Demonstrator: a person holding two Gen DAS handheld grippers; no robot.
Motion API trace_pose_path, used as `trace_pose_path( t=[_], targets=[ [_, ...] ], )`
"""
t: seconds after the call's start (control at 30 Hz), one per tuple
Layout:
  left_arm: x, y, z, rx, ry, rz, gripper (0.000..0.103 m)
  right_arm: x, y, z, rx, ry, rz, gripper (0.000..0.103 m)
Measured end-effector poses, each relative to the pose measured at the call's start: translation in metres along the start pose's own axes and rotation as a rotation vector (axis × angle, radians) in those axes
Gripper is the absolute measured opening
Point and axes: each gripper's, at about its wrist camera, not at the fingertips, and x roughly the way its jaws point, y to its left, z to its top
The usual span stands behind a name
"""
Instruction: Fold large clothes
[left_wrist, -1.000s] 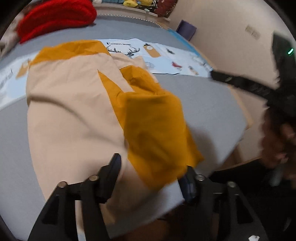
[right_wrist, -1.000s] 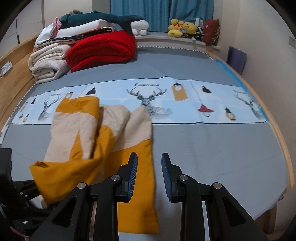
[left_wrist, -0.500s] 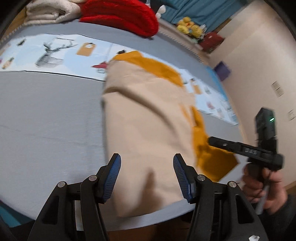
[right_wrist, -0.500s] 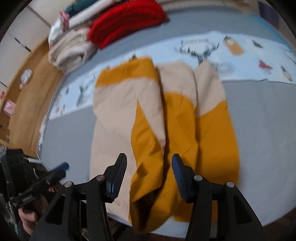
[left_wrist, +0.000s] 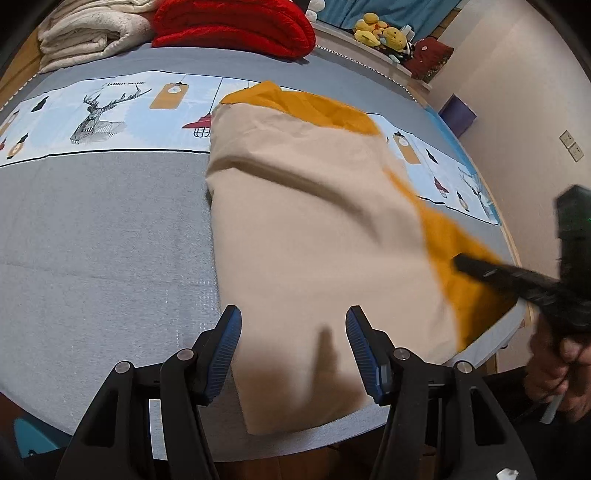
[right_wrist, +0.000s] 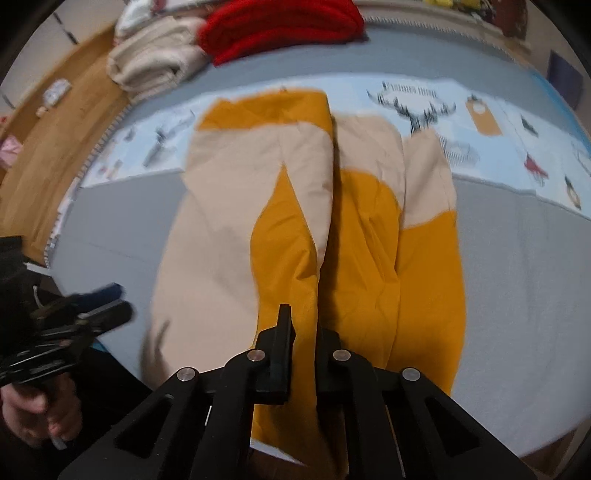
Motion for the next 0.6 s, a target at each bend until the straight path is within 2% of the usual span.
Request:
trace_pose_path(
  t=[0.13,0.17,0.23,0.4,0.5,0.53,0.57,0.6],
  targets=[
    [0.003,-0.004,0.001,-0.001,0.003,-0.007,0.055,-0.055,-0.023,-0.003,0.092,-0.192,0.069,0.006],
    [0.004,-0.006,0.002,0.003,0.005,-0.008,0.055,-0.066,-0.032,-0.006,0.107,-0.225,0.057,0.006],
    [0.008,-0.011,0.002,0.012,0.013,-0.012,0.055,-0.077,-0.051,-0.016,0.137,-0.234,0.014,0.006],
    [0.02,-0.025,0.003,0.028,0.045,-0.054,0.055,-0.063,-0.089,-0.038,0.194,-0.103,-0.131,0.006],
    [0.036,-0.033,0.0,0.044,0.108,-0.086,0.056,-0.048,-0.107,-0.05,0.226,-0.009,-0.14,0.006],
    [0.041,-0.035,-0.002,0.055,0.132,-0.08,0.057,-0.038,-0.109,-0.053,0.227,0.032,-0.132,0.006],
    [0.05,-0.038,-0.005,0.081,0.176,-0.046,0.058,-0.026,-0.11,-0.057,0.221,0.086,-0.123,0.007],
    [0.062,-0.04,-0.011,0.116,0.223,0.011,0.064,-0.014,-0.11,-0.061,0.208,0.133,-0.121,0.007]
  ],
)
